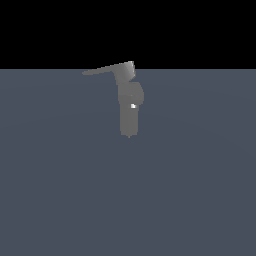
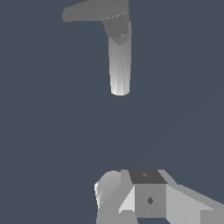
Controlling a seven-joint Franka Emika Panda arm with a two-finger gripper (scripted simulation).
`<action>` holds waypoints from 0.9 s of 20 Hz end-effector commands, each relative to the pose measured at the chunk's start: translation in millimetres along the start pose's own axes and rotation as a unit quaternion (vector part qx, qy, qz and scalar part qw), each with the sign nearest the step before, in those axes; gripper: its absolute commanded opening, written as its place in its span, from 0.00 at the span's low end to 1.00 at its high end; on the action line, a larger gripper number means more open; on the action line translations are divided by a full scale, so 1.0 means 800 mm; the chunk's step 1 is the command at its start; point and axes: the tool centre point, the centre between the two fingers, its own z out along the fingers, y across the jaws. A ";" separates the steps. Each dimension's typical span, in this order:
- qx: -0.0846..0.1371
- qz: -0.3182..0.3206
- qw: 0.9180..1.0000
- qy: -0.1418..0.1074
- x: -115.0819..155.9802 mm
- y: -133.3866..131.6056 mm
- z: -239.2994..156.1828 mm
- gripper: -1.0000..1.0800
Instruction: Turn on the faucet by rotating a designated handle.
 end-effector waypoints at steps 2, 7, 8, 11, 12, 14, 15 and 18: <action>0.000 0.000 1.000 0.000 0.000 0.000 0.000 0.00; 0.011 0.017 1.000 -0.007 -0.001 0.001 -0.001 0.00; 0.014 0.020 1.000 -0.008 -0.001 0.001 -0.002 0.00; 0.016 0.025 1.000 -0.010 -0.001 0.001 -0.002 0.00; 0.016 0.024 1.000 -0.009 -0.001 0.001 -0.002 0.00; 0.015 0.023 1.000 -0.009 -0.001 0.001 -0.002 0.00; 0.015 0.023 1.000 -0.009 -0.001 0.001 -0.002 0.00; 0.018 0.027 0.999 -0.010 0.002 0.001 -0.002 0.00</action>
